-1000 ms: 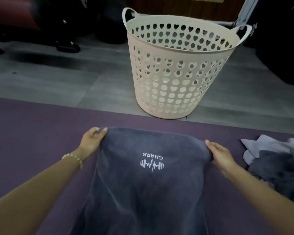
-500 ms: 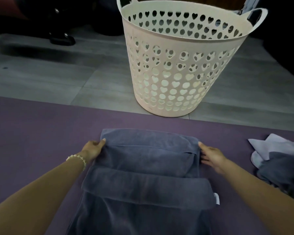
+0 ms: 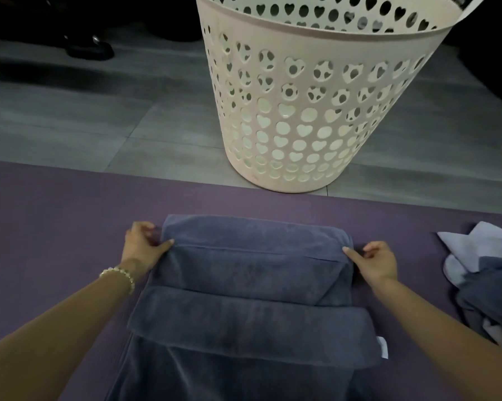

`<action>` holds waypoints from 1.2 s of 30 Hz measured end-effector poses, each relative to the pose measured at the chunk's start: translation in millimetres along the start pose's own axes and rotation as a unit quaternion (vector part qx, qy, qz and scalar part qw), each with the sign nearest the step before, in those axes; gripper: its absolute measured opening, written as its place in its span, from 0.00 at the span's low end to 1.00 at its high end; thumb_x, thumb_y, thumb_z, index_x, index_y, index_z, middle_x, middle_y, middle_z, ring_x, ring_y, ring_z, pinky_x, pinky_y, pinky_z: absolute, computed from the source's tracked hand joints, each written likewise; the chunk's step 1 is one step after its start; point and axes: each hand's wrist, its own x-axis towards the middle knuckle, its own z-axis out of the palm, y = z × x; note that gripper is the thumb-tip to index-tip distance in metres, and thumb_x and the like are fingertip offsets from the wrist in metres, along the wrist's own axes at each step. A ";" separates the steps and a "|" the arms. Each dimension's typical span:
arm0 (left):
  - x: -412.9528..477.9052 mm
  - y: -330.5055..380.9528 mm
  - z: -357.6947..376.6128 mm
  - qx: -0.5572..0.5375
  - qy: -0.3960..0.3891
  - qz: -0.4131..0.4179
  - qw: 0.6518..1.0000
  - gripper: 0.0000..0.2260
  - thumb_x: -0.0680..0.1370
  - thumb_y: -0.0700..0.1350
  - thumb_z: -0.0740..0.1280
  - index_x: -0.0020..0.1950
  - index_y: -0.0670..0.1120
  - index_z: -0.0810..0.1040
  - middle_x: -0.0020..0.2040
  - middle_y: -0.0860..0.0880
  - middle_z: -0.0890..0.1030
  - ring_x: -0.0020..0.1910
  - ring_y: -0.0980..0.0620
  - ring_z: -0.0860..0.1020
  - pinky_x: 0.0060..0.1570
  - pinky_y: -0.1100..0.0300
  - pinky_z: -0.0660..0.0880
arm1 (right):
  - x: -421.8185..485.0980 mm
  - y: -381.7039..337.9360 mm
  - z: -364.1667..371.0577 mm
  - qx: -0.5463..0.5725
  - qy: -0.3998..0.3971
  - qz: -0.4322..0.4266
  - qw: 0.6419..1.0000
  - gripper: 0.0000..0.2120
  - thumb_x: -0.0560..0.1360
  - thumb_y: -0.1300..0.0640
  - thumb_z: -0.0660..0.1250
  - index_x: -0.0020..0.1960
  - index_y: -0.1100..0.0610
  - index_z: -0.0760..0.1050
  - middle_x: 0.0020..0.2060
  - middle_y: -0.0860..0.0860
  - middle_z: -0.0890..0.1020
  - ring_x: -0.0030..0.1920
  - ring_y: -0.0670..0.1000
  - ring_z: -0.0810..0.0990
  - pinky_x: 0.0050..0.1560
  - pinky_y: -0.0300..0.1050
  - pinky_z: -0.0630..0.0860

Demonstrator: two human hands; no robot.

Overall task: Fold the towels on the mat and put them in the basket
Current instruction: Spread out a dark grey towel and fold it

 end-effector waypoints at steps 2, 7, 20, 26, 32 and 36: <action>-8.7 -3.2 -5.3 0.022 -0.049 0.122 0.991 0.17 0.67 0.44 0.77 0.50 0.49 0.73 0.49 0.48 0.74 0.43 0.49 0.73 0.46 0.59 0.72 | -13.5 -1.8 -10.3 -0.007 -0.038 -0.087 0.995 0.14 0.68 0.60 0.76 0.38 0.59 0.69 0.32 0.52 0.73 0.31 0.49 0.70 0.34 0.35 0.70; -44.9 -3.7 -15.2 0.103 -0.360 0.197 0.906 0.23 0.62 0.71 0.68 0.39 0.52 0.81 0.36 0.57 0.81 0.36 0.60 0.77 0.39 0.71 0.71 | -54.3 2.3 -20.3 -0.063 -0.365 -0.129 0.920 0.06 0.68 0.58 0.75 0.38 0.59 0.81 0.31 0.48 0.81 0.31 0.42 0.76 0.34 0.32 0.72; -25.2 33.1 -61.7 -0.082 -0.293 0.068 0.950 0.15 0.64 0.55 0.76 0.42 0.46 0.85 0.40 0.50 0.85 0.41 0.58 0.82 0.41 0.70 0.77 | -29.9 -47.7 -52.9 -0.036 -0.421 -0.106 0.900 0.24 0.59 0.39 0.78 0.43 0.58 0.85 0.41 0.52 0.86 0.40 0.42 0.82 0.42 0.32 0.77; 12.2 42.3 -23.0 -0.185 -0.110 -0.037 0.976 0.15 0.75 0.43 0.71 0.60 0.41 0.77 0.47 0.47 0.79 0.48 0.50 0.78 0.49 0.60 0.75 | 5.7 -65.8 -4.8 0.090 -0.137 -0.006 0.986 0.12 0.73 0.57 0.72 0.54 0.60 0.79 0.42 0.49 0.81 0.43 0.43 0.79 0.39 0.32 0.74; 3.7 7.4 -1.0 -0.064 -0.082 -0.071 0.992 0.13 0.75 0.44 0.70 0.54 0.35 0.79 0.46 0.45 0.79 0.45 0.51 0.77 0.56 0.64 0.73 | 5.9 -27.5 10.1 -0.054 -0.082 0.021 0.995 0.13 0.73 0.58 0.72 0.49 0.68 0.79 0.43 0.60 0.81 0.42 0.52 0.75 0.43 0.46 0.71; 10.7 19.3 -1.3 -0.120 0.001 -0.049 0.992 0.08 0.76 0.40 0.69 0.50 0.36 0.80 0.34 0.49 0.77 0.29 0.60 0.73 0.27 0.78 0.68 | 4.7 -31.4 4.7 0.031 -0.017 0.011 0.999 0.11 0.72 0.59 0.72 0.50 0.67 0.80 0.40 0.56 0.81 0.38 0.50 0.75 0.40 0.44 0.75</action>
